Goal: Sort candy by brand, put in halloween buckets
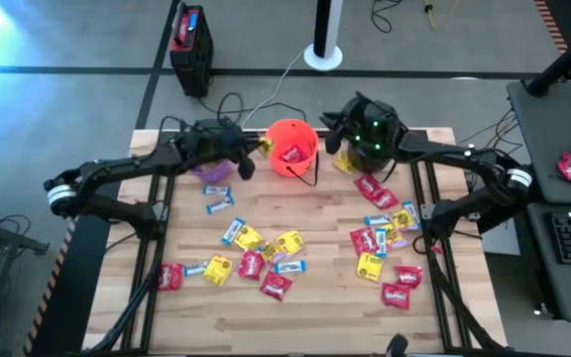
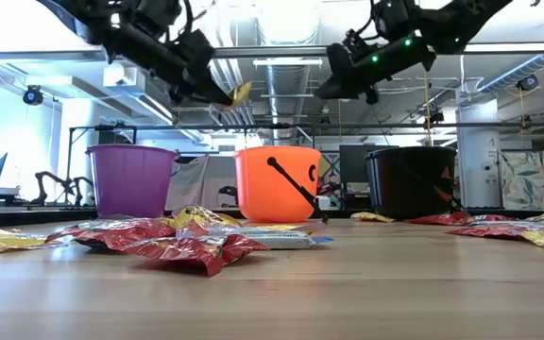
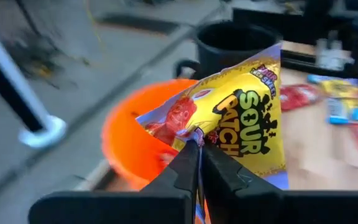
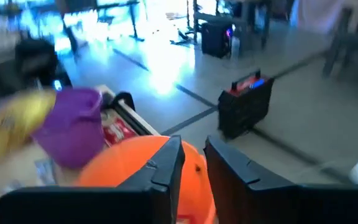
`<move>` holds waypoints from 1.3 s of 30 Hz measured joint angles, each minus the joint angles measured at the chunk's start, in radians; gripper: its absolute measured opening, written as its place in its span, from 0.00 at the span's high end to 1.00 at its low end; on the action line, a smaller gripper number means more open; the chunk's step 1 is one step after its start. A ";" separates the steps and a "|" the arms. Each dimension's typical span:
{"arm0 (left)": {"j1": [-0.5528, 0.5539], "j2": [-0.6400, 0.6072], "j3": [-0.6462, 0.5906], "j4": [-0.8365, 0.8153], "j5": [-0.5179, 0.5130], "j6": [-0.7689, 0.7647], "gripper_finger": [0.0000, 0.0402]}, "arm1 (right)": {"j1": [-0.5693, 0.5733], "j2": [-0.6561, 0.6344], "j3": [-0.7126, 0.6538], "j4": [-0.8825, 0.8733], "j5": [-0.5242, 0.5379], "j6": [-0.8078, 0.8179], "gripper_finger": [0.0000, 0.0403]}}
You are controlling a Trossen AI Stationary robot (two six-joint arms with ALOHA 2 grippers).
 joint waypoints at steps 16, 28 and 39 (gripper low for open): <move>0.022 0.108 0.319 -0.302 0.054 -0.169 1.00 | -0.024 -0.001 0.000 -0.084 -0.045 0.382 0.92; 0.066 0.113 0.524 -0.899 -0.074 -0.069 1.00 | -0.085 -0.001 0.000 -0.175 -0.043 0.391 0.92; 0.154 -0.048 0.346 -1.130 -0.260 -0.169 1.00 | -0.098 -0.001 0.000 -0.175 -0.043 0.343 0.92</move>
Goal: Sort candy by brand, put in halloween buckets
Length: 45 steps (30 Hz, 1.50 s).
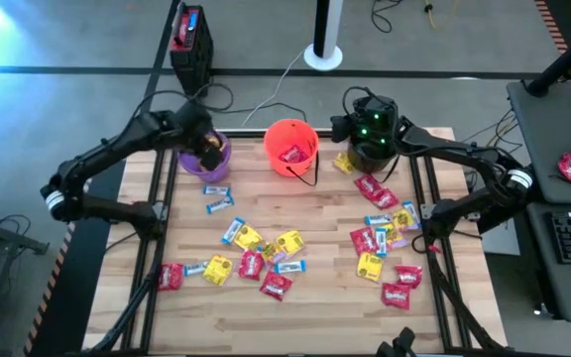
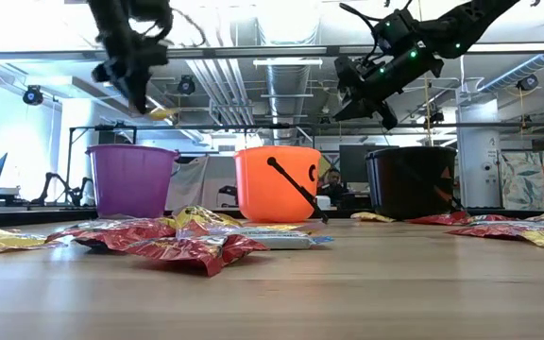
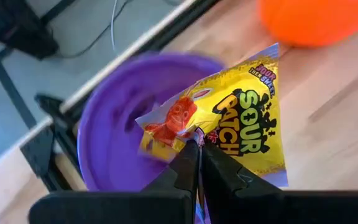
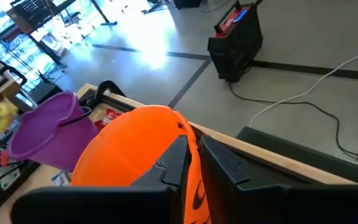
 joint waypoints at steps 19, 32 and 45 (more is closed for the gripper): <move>0.179 -0.014 -0.109 0.079 0.006 0.131 1.00 | 0.001 -0.008 0.000 0.001 -0.014 0.026 0.92; 0.179 -0.002 -0.112 0.102 -0.003 0.080 1.00 | 0.008 -0.016 0.000 0.000 -0.070 0.026 0.92; 0.181 -0.002 -0.113 0.049 0.025 0.087 0.81 | 0.008 -0.016 0.000 -0.004 -0.168 0.001 0.92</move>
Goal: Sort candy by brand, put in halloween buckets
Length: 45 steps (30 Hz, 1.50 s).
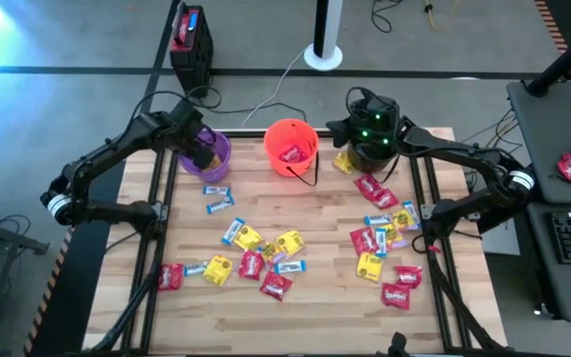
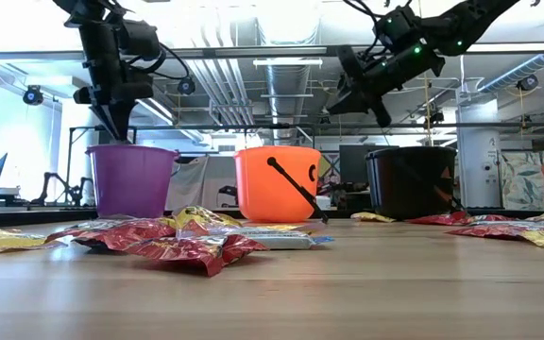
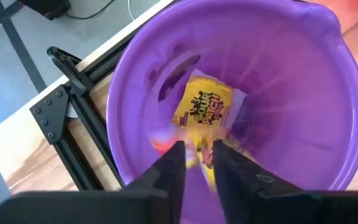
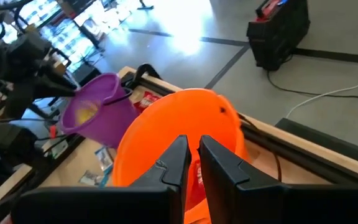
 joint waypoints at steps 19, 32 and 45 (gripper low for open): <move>-0.060 -0.014 0.178 0.257 0.457 0.067 0.68 | 0.082 0.000 0.073 -0.059 -0.336 0.296 0.92; -0.271 -0.024 0.127 0.464 0.551 0.119 0.70 | 0.328 0.077 0.400 -1.227 -0.075 0.166 0.92; -0.424 -0.179 -0.089 0.686 0.383 -0.072 0.70 | 0.325 0.087 0.126 -1.203 0.095 0.260 0.92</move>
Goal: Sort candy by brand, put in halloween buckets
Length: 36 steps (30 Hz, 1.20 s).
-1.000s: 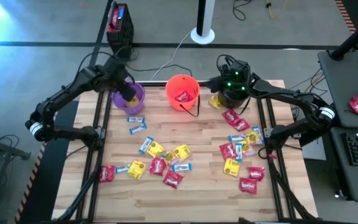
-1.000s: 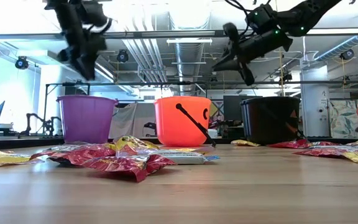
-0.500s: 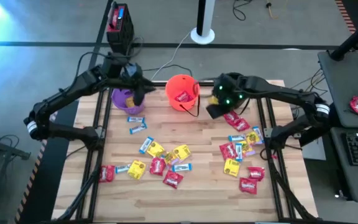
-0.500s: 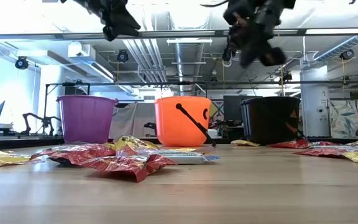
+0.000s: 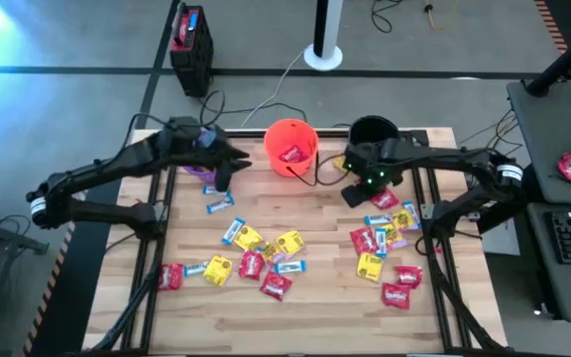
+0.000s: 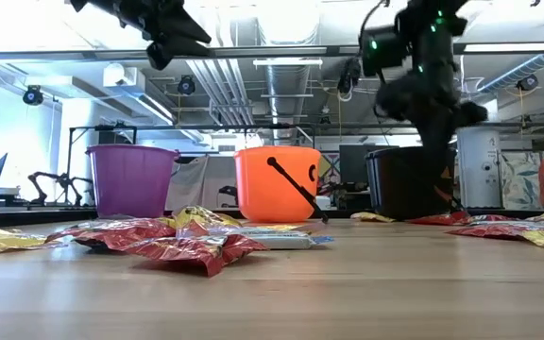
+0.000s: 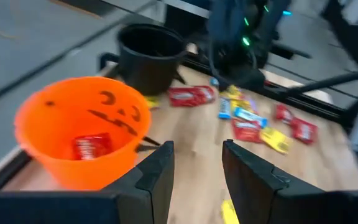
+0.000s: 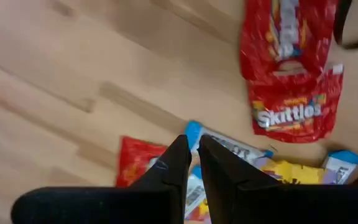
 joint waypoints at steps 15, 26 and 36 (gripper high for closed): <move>-0.001 -0.005 -0.001 -0.026 -0.199 -0.022 0.70 | -0.013 0.006 -0.173 0.117 0.133 0.041 0.92; -0.001 0.015 0.000 -0.084 -0.199 -0.043 0.70 | -0.031 0.007 -0.171 0.204 0.206 0.047 0.89; -0.001 0.016 0.000 -0.069 -0.201 -0.041 0.70 | -0.031 0.009 -0.177 0.228 0.208 0.081 0.75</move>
